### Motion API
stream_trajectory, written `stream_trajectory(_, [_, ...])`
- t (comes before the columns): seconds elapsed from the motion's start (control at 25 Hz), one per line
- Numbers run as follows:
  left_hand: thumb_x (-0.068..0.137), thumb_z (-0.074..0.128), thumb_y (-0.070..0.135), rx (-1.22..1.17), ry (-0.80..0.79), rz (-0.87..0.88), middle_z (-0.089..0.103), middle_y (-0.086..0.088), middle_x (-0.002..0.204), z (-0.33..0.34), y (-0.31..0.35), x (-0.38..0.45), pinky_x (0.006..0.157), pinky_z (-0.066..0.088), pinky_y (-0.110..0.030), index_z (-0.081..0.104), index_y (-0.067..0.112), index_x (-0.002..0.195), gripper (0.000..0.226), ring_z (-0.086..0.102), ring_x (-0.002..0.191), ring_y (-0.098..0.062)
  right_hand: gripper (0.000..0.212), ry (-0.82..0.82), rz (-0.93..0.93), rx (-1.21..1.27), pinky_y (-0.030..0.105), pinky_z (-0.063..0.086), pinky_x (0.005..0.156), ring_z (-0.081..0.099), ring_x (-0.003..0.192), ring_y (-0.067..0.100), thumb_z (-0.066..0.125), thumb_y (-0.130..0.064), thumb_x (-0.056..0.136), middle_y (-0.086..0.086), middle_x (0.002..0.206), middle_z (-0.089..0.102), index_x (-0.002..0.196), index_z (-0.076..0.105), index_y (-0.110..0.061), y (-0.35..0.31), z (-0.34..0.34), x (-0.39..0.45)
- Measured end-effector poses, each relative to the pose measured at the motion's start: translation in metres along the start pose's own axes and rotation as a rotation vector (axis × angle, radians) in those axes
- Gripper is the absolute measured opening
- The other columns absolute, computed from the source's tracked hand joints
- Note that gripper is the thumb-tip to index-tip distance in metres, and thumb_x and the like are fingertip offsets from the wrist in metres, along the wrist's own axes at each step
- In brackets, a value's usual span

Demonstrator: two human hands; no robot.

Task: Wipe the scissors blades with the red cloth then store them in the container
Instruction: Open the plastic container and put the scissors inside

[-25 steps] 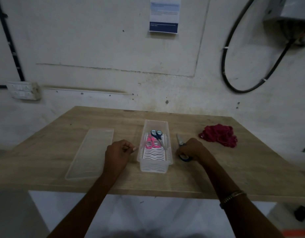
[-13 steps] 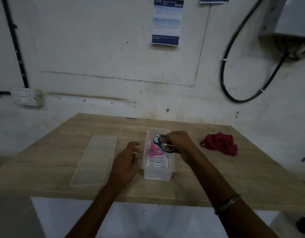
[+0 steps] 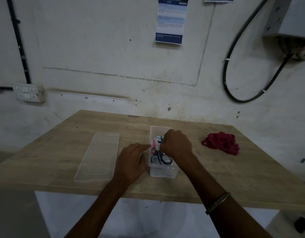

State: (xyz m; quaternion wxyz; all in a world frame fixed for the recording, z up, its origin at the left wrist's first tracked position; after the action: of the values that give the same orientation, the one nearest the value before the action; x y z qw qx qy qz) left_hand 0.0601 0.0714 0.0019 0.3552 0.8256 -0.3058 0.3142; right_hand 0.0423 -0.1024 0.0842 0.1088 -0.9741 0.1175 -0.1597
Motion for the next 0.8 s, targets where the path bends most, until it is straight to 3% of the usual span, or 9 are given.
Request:
stream_trajectory(0.12, [0.086,0.072,0.027,0.220,0.142,-0.196,0.072,-0.010,0.122,-0.027,-0.008,0.009,0.098,0.049,-0.044,0.069,0.014,0.127,0.042,0.065,0.114,-0.032,0.026,0.133,-0.064,0.098,0.030,0.055,0.070,0.071,0.083,0.024,0.068,-0.037,0.082,0.004,0.093,0.074,0.099,0.076,-0.020,-0.003,-0.012,0.001])
stream_trajectory(0.24, [0.077,0.053,0.084,0.540,-0.284,-0.794,0.033,-0.020,0.162,-0.047,-0.061,0.008,0.117,0.024,-0.059,0.027,0.020,0.158,0.107,0.027,0.149,-0.042,0.022,0.052,-0.174,0.258,0.032,0.060,0.075,0.071,0.082,0.015,0.068,-0.041,0.084,-0.003,0.090,0.077,0.094,0.079,-0.025,-0.012,-0.005,0.002])
stream_trajectory(0.28, [0.070,0.047,0.094,0.549,-0.413,-0.888,0.020,-0.022,0.166,-0.051,-0.072,0.001,0.118,0.018,-0.062,0.014,0.022,0.160,0.120,0.019,0.152,-0.044,0.021,0.035,-0.207,0.313,0.032,0.060,0.078,0.071,0.084,0.012,0.068,-0.041,0.084,-0.005,0.091,0.077,0.093,0.079,-0.026,-0.015,-0.002,0.001])
stream_trajectory(0.36, [0.066,0.047,0.097,0.555,-0.482,-0.895,0.019,-0.023,0.165,-0.055,-0.080,-0.007,0.118,0.022,-0.060,0.010,0.025,0.160,0.124,0.024,0.149,-0.044,0.019,0.030,-0.252,0.395,0.029,0.058,0.081,0.070,0.088,0.006,0.068,-0.040,0.086,-0.008,0.095,0.076,0.092,0.080,-0.026,-0.018,0.004,-0.003])
stream_trajectory(0.44, [0.069,0.059,0.087,0.513,-0.393,-0.881,0.030,-0.021,0.160,-0.061,-0.077,-0.005,0.115,0.032,-0.055,0.017,0.027,0.160,0.117,0.035,0.143,-0.042,0.015,0.020,-0.283,0.461,0.019,0.053,0.079,0.069,0.089,0.002,0.069,-0.034,0.089,-0.010,0.095,0.077,0.093,0.080,-0.025,-0.017,0.007,-0.007])
stream_trajectory(0.52, [0.064,0.072,0.077,0.242,-0.216,-0.968,0.042,-0.018,0.152,-0.070,-0.072,0.003,0.108,0.042,-0.052,0.032,0.028,0.155,0.110,0.047,0.133,-0.040,0.012,0.026,-0.291,0.534,0.006,0.046,0.075,0.068,0.088,-0.002,0.070,-0.029,0.091,-0.013,0.093,0.077,0.094,0.080,-0.024,-0.015,0.006,-0.009])
stream_trajectory(0.64, [0.069,0.073,0.063,-0.840,0.034,-1.070,0.062,-0.013,0.132,-0.074,-0.043,0.029,0.086,0.054,-0.044,0.063,0.021,0.130,0.075,0.063,0.107,-0.032,0.013,0.056,-0.229,0.709,0.009,0.047,0.077,0.068,0.086,-0.005,0.071,-0.033,0.092,-0.014,0.091,0.077,0.095,0.080,-0.024,-0.011,-0.005,-0.008])
stream_trajectory(0.72, [0.081,0.066,0.057,-1.449,-0.100,-1.001,0.063,-0.012,0.126,-0.066,0.002,0.047,0.099,0.050,-0.049,0.067,0.014,0.124,0.061,0.061,0.111,-0.035,0.030,-0.023,-0.137,0.890,0.022,0.053,0.089,0.070,0.096,0.002,0.066,-0.047,0.095,-0.010,0.107,0.076,0.114,0.076,-0.025,-0.013,-0.011,-0.010])
stream_trajectory(0.8, [0.088,0.062,0.054,-1.655,-0.238,-0.937,0.062,-0.017,0.134,-0.055,0.045,0.059,0.115,0.036,-0.055,0.062,0.008,0.136,0.067,0.056,0.122,-0.039,0.055,-0.179,-0.018,1.061,0.040,0.053,0.102,0.064,0.117,0.016,0.055,-0.058,0.098,-0.008,0.132,0.061,0.144,0.054,-0.028,-0.017,-0.009,-0.013])
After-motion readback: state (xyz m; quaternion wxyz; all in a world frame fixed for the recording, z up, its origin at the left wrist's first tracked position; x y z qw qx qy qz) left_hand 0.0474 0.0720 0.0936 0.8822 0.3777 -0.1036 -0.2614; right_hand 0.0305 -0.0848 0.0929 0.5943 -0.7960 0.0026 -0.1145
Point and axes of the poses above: each hand's wrist, its own x-axis towards the middle knuckle, its own z-axis out of the palm, y = z × x, the point moved 3 cm from there along x, towards the middle knuckle
